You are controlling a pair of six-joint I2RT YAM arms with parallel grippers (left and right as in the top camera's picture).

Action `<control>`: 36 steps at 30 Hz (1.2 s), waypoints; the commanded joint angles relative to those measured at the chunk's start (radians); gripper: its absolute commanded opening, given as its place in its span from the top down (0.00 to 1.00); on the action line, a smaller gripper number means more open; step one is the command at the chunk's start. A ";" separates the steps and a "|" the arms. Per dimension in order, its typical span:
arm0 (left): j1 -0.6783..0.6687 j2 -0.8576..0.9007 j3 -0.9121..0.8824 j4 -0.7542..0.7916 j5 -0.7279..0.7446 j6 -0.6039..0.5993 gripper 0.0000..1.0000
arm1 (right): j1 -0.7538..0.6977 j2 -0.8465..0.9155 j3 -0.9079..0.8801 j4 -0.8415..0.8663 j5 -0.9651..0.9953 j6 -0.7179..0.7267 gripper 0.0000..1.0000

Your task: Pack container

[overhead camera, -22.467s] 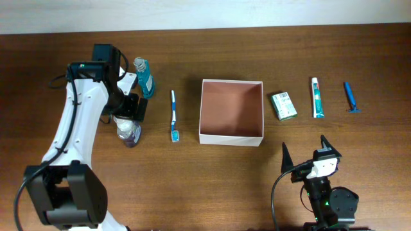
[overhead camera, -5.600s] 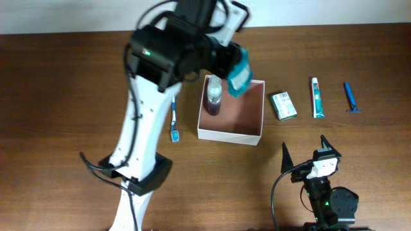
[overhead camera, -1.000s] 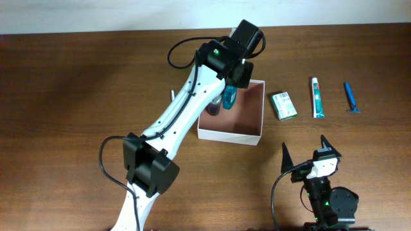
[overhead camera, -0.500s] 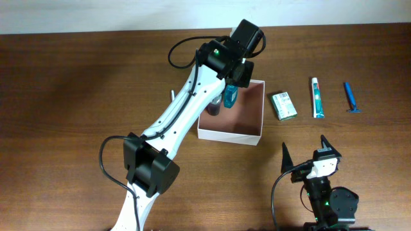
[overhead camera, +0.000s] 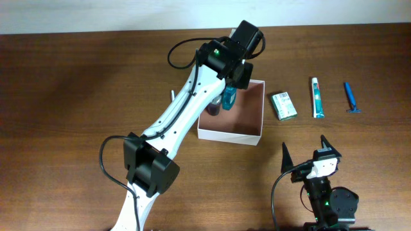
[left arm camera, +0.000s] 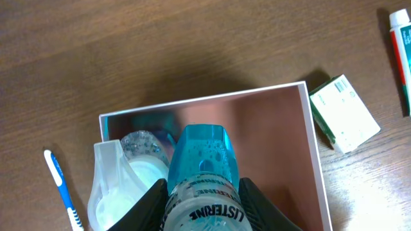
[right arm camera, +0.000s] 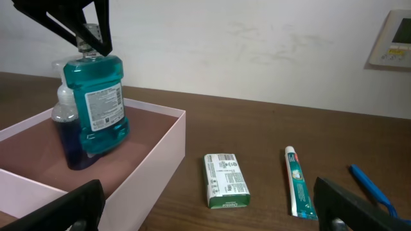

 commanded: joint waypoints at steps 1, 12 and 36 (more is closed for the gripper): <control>0.003 0.018 0.010 0.002 0.004 -0.013 0.80 | -0.005 -0.010 -0.005 -0.007 0.009 0.004 0.01; 0.003 0.027 0.010 0.008 0.004 -0.013 0.80 | -0.005 -0.010 -0.005 -0.007 0.009 0.004 0.01; 0.003 0.057 0.010 0.013 0.001 -0.013 0.79 | -0.005 -0.010 -0.005 -0.007 0.009 0.004 0.01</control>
